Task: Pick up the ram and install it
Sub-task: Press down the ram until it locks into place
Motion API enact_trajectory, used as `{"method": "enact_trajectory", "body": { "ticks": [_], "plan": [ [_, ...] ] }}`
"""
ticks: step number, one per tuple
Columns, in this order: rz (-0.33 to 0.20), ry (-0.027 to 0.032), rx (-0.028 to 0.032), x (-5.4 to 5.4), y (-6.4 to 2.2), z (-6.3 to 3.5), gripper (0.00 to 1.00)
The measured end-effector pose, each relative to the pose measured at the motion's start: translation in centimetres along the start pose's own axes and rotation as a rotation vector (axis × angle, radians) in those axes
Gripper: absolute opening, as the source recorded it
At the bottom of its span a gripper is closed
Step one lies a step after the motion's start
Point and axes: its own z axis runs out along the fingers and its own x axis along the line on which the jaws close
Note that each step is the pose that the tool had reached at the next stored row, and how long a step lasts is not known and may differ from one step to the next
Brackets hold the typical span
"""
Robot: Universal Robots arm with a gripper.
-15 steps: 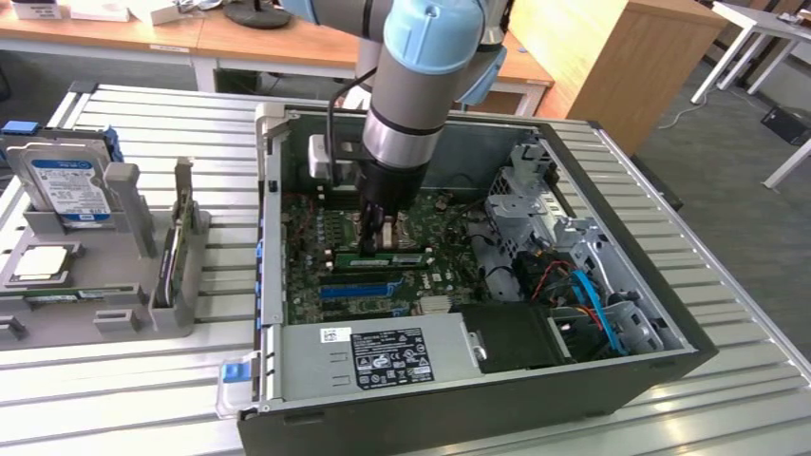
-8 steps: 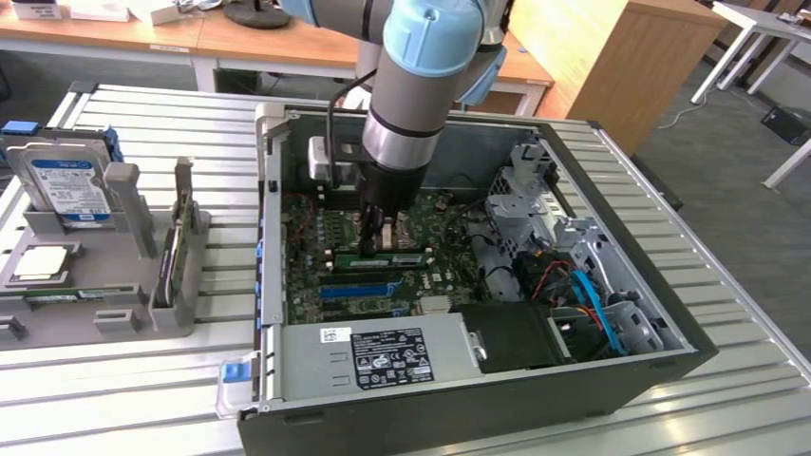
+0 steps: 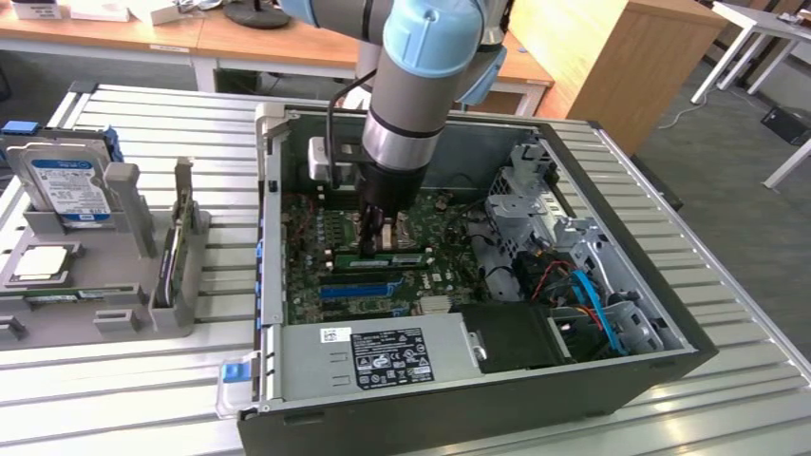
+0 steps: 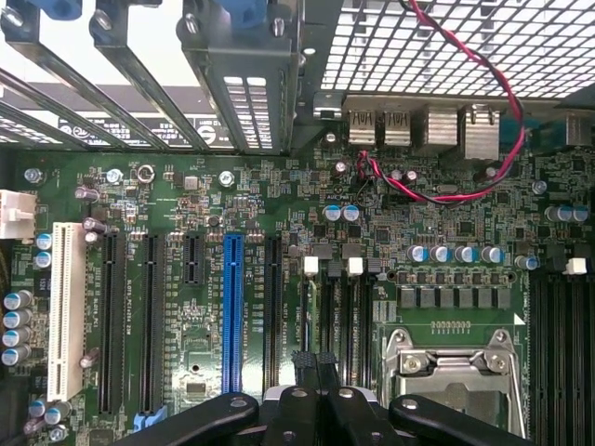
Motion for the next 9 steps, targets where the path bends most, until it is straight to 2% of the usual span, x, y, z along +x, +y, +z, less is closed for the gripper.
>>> {"method": "enact_trajectory", "body": {
  "ticks": [9],
  "plan": [
    [0.0,0.0003,0.0,0.01,-0.01,0.14,0.11]
  ]
}}
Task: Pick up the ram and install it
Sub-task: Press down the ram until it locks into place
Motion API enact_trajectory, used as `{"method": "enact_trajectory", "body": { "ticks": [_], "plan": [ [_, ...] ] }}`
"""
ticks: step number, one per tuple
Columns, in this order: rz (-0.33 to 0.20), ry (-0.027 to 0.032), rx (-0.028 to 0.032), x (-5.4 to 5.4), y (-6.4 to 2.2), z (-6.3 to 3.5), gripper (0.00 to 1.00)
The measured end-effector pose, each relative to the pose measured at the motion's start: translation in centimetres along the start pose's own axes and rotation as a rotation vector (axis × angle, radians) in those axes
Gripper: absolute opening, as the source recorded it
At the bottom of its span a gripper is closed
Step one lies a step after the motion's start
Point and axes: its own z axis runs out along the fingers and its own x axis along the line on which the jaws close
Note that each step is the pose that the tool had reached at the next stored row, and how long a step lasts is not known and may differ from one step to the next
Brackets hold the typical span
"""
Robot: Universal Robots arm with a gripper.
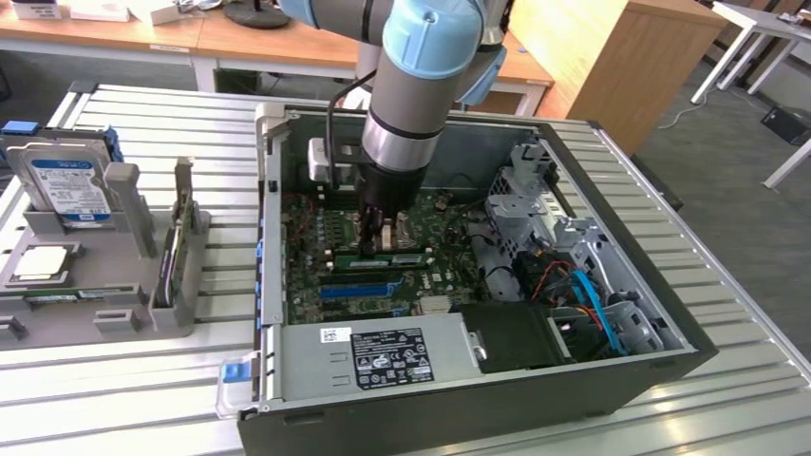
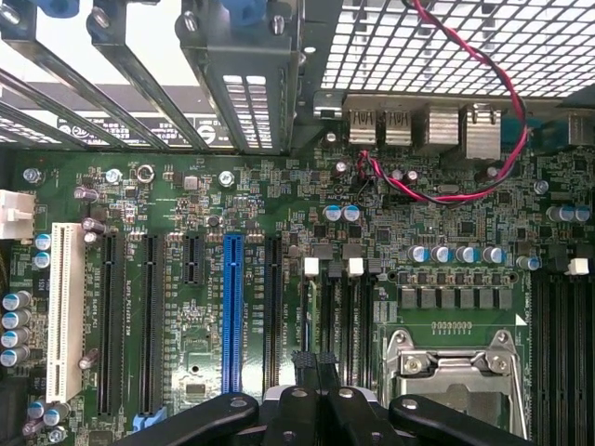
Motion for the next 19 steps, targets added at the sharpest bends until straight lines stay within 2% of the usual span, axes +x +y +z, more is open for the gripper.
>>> {"method": "enact_trajectory", "body": {
  "ticks": [19],
  "plan": [
    [0.0,-0.0002,0.0001,0.01,-0.01,0.11,0.11]
  ]
}}
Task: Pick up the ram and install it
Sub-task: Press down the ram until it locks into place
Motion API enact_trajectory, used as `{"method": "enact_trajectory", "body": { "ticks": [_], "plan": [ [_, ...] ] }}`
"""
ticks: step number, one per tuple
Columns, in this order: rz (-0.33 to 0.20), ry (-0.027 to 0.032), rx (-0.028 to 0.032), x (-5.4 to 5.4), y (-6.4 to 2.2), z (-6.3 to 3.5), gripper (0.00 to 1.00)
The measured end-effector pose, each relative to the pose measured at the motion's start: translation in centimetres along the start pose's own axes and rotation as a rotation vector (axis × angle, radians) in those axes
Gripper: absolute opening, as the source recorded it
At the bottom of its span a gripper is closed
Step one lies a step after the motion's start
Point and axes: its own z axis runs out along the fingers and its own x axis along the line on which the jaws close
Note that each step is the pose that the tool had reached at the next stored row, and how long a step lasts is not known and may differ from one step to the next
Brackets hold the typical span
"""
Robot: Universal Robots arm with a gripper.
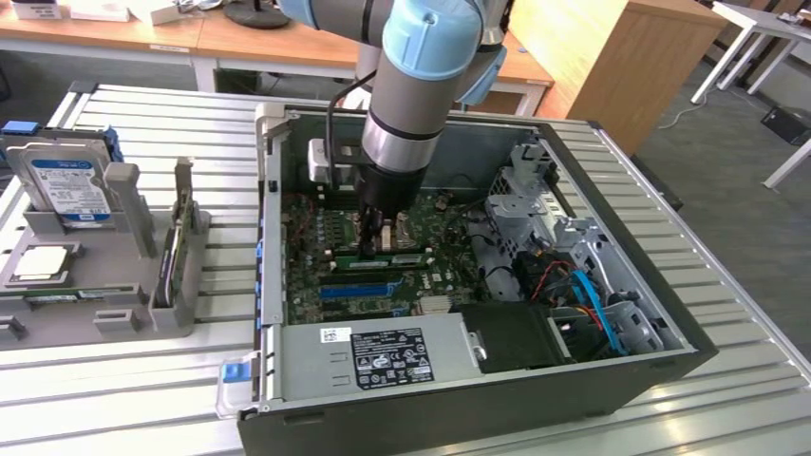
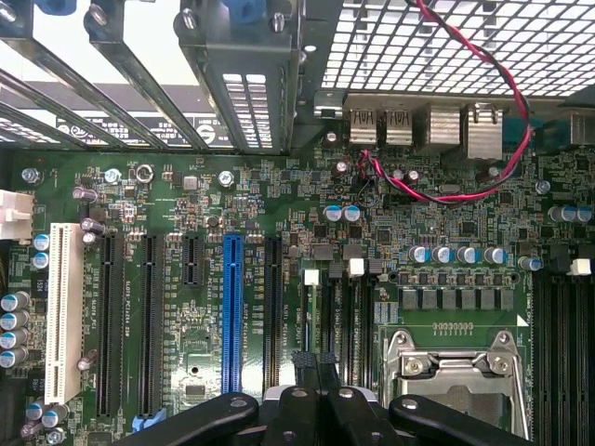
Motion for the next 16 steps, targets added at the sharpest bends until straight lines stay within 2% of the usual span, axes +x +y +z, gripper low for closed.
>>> {"method": "enact_trajectory", "body": {
  "ticks": [10,11,13,16],
  "plan": [
    [0.0,-0.0005,0.0003,0.0,0.0,-0.02,0.11],
    [0.0,-0.0007,0.0017,0.0,-0.02,-0.12,0.11],
    [0.0,0.0018,0.0001,0.0,0.02,-0.63,0.11],
    [0.0,0.0023,0.0001,-0.1,0.06,-1.38,0.11]
  ]
}}
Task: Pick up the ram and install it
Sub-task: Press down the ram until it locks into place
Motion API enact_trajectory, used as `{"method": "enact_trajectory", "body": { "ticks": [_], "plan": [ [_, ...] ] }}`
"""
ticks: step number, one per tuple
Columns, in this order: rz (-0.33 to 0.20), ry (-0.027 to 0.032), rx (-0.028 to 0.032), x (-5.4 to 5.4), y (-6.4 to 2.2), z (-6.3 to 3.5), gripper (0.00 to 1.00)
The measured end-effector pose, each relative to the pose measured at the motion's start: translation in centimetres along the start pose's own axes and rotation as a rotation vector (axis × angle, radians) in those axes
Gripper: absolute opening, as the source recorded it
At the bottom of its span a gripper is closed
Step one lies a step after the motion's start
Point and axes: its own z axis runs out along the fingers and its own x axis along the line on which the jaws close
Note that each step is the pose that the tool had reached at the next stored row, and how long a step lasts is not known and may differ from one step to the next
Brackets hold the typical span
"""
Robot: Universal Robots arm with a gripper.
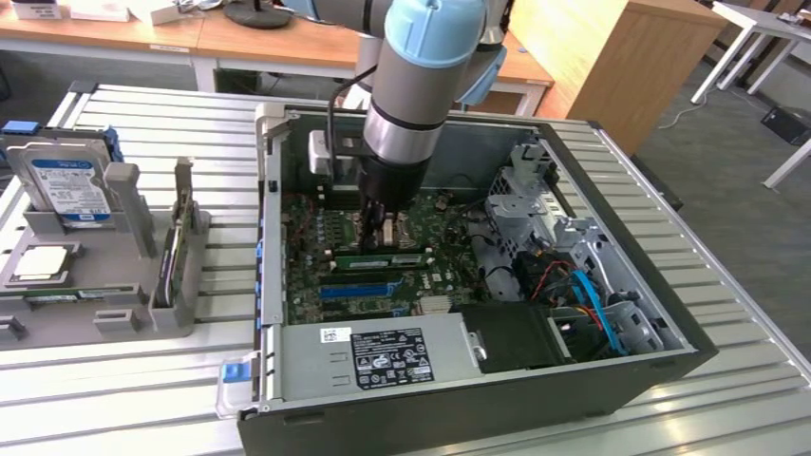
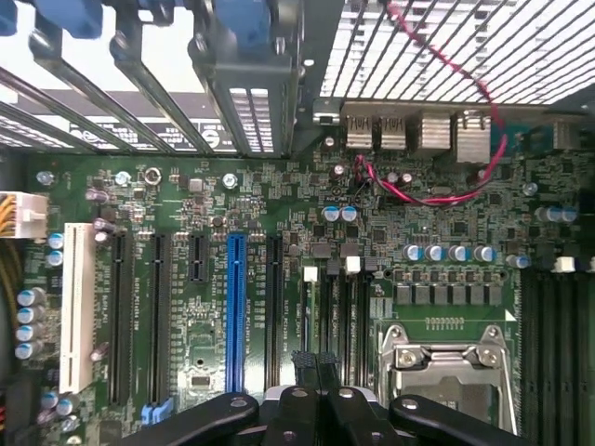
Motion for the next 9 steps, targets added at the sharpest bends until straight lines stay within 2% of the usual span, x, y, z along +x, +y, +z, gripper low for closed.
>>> {"method": "enact_trajectory", "body": {
  "ticks": [9],
  "plan": [
    [0.0,0.0015,0.0,-0.1,0.1,-2.15,0.11]
  ]
}}
